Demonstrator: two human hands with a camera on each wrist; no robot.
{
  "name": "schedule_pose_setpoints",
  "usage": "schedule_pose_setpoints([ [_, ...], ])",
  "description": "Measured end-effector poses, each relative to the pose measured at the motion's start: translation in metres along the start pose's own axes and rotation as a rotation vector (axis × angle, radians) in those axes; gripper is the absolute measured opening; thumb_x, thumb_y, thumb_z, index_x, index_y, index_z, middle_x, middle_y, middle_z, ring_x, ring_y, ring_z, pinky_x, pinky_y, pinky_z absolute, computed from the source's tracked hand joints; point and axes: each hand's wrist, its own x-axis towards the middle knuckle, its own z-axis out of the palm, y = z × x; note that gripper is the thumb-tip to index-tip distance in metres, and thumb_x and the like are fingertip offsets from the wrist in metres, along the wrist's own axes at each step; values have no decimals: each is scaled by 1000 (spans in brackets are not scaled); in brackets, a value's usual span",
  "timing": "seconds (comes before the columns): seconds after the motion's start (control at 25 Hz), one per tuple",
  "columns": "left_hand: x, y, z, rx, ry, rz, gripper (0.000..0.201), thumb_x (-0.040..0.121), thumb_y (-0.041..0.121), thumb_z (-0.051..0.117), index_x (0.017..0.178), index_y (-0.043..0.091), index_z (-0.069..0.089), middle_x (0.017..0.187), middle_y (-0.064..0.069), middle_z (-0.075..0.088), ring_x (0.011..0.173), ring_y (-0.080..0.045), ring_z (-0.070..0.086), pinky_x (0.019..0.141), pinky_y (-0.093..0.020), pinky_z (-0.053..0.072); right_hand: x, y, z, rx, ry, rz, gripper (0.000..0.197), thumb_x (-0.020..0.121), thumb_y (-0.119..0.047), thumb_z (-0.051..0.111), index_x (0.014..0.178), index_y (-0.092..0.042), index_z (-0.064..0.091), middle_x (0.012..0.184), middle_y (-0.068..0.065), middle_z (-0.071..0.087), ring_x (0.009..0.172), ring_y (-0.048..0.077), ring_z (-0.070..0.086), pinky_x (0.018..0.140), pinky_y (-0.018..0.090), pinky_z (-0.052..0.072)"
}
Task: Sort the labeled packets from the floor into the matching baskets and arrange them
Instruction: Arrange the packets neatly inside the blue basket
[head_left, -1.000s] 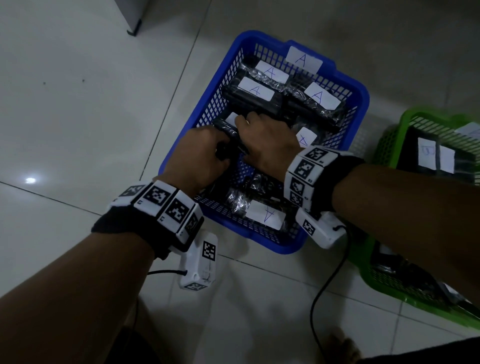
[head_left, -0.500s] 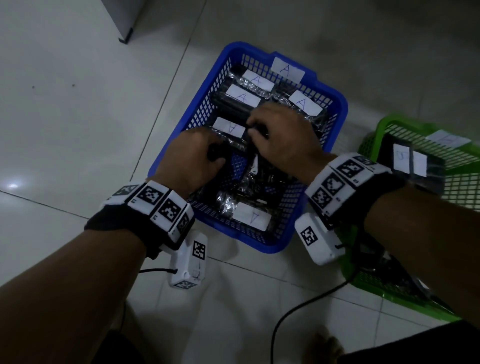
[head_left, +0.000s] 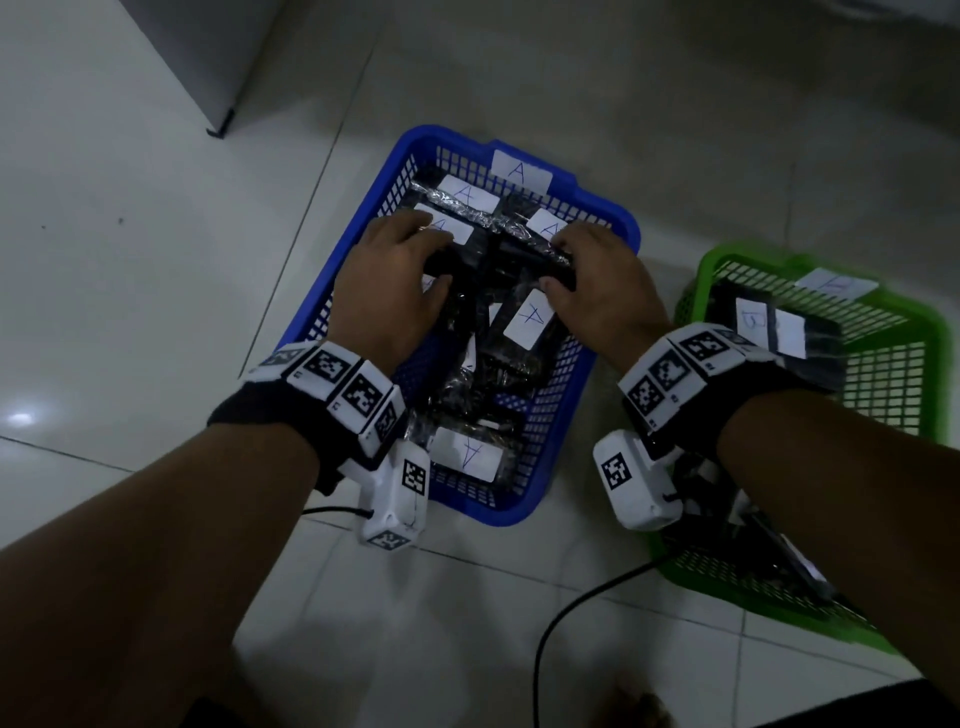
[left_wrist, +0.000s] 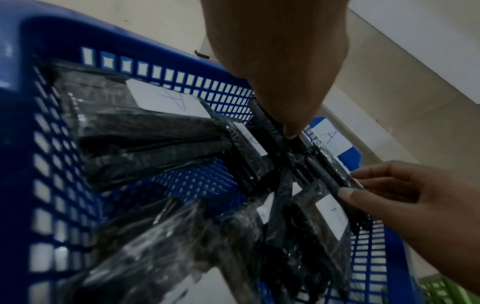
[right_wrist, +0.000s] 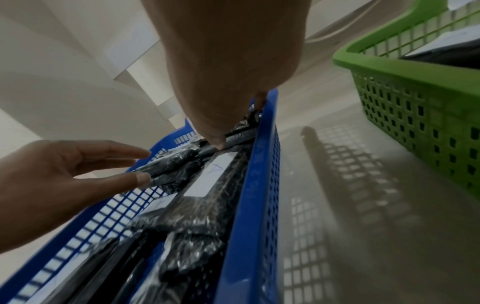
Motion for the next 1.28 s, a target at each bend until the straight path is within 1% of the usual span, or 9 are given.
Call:
schedule_pose_setpoints([
  [0.24,20,-9,11,-30,-48,-12,22,85,19,69,106,13,71,111,-7,66,107,-27,58,92,-40,49,7,11,-5,31,42,-20,32,88,-5,58,119,-12,57,133,6,53,124,23,47,100,32,39],
  [0.44,4,17,13,20,66,26,23,84,26,67,101,11,70,103,-8,63,98,-26,57,82,-39,49,-8,15,-6,57,127,-83,38,84,3,55,121,-6,61,132,12,55,126,27,48,102,23,33],
  [0.6,-11,42,29,-54,-234,47,52,77,62,65,109,21,67,97,-1,66,90,-18,60,73,-34,53,-12,22,-11,20,130,-74,35,86,-1,57,120,-8,63,131,10,58,125,26,49,103,25,33],
  [0.68,-12,47,34,-9,-284,19,67,68,73,65,112,21,66,97,-1,65,93,-18,58,74,-31,51,-9,25,-14,-17,79,-74,37,88,-9,61,124,-11,61,136,7,55,128,25,46,105,29,34],
  [0.88,-6,56,39,-72,-309,-33,74,67,55,76,126,15,59,111,-7,64,105,-25,58,85,-36,51,7,23,-13,-30,44,-100,36,88,-8,60,124,-10,61,133,8,56,126,28,47,105,37,38],
  [0.96,-7,58,38,-191,-253,-127,72,71,44,79,131,11,56,109,-5,64,98,-21,60,85,-31,51,-1,19,-10,-4,169,-163,29,87,-8,59,115,-9,65,123,8,61,117,27,53,98,34,41],
  [1.04,-10,53,35,-249,-149,-215,50,82,37,74,122,9,63,98,-3,66,86,-18,63,80,-27,51,-18,16,-8,27,225,-236,21,87,-17,59,105,-11,68,108,3,65,103,20,58,88,29,45],
  [1.16,-14,38,30,-200,-90,-242,23,92,22,58,97,5,74,88,-12,74,80,-27,68,77,-32,54,-40,14,-4,-17,39,-335,47,84,-49,60,118,-18,65,122,0,63,112,16,56,91,36,46],
  [1.28,-17,34,30,-227,-164,-289,21,91,14,61,100,2,75,96,-15,75,89,-27,70,83,-27,52,-40,13,5,-96,-263,-409,77,78,-63,62,142,-24,46,152,2,39,141,22,32,109,45,30],
])
